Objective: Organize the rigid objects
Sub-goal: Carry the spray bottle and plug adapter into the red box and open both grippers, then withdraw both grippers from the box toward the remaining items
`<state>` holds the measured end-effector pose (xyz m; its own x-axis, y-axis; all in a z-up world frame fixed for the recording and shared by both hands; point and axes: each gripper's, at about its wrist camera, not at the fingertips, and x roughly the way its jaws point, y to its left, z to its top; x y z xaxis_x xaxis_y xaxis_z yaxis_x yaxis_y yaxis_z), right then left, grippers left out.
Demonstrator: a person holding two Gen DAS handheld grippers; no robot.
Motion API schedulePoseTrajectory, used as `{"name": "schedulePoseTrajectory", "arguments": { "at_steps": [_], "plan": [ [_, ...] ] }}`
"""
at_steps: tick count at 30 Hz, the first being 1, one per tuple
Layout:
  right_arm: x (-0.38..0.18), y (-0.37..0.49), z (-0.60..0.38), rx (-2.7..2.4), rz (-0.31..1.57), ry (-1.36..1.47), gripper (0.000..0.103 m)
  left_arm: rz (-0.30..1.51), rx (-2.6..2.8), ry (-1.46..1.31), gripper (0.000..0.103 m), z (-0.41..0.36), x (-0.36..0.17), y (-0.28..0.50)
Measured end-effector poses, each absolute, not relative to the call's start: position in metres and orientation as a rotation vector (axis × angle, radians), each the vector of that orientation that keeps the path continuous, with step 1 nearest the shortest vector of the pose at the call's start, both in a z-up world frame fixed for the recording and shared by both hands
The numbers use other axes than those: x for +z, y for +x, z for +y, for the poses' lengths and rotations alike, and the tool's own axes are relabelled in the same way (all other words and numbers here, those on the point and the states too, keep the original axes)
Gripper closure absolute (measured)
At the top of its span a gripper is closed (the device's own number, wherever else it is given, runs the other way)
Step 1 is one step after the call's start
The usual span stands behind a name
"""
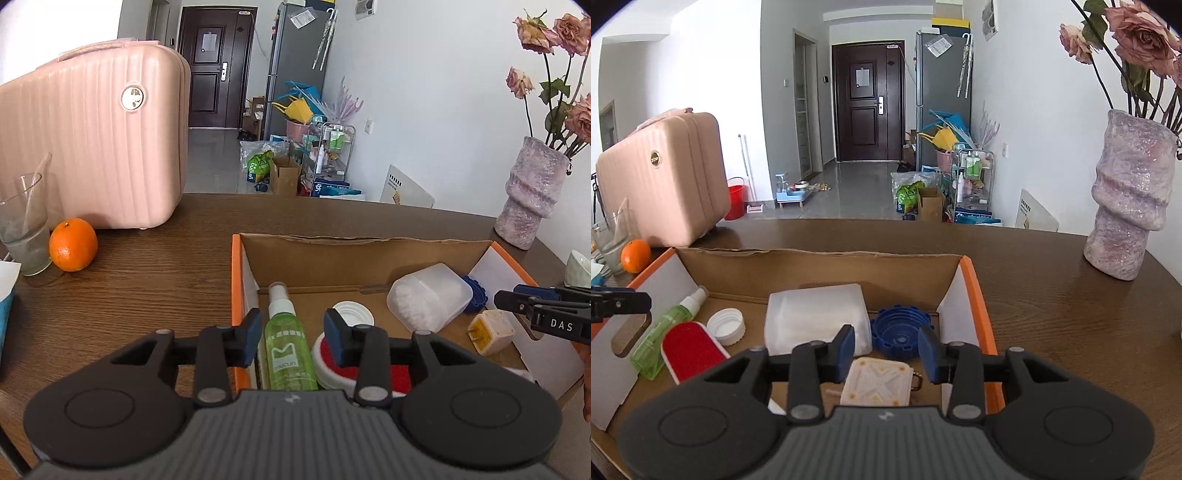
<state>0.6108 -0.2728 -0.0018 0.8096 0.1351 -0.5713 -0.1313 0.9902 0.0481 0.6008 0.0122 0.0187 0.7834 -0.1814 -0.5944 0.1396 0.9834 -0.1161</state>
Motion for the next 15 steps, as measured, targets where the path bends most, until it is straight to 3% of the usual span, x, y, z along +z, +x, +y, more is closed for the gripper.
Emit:
{"name": "schedulePoseTrajectory", "arguments": {
  "at_steps": [10, 13, 15],
  "plan": [
    [0.046, 0.562, -0.288, 0.151, 0.552, 0.053, 0.056, 0.567, -0.179, -0.048, 0.051, 0.021, 0.069, 0.551],
    [0.064, 0.535, -0.292, 0.169, 0.523, 0.060, 0.051, 0.527, -0.176, -0.028, 0.036, 0.020, 0.084, 0.526],
    [0.074, 0.515, -0.295, 0.182, 0.506, 0.062, 0.047, 0.486, -0.157, 0.003, 0.020, 0.019, 0.090, 0.505]
  ]
}}
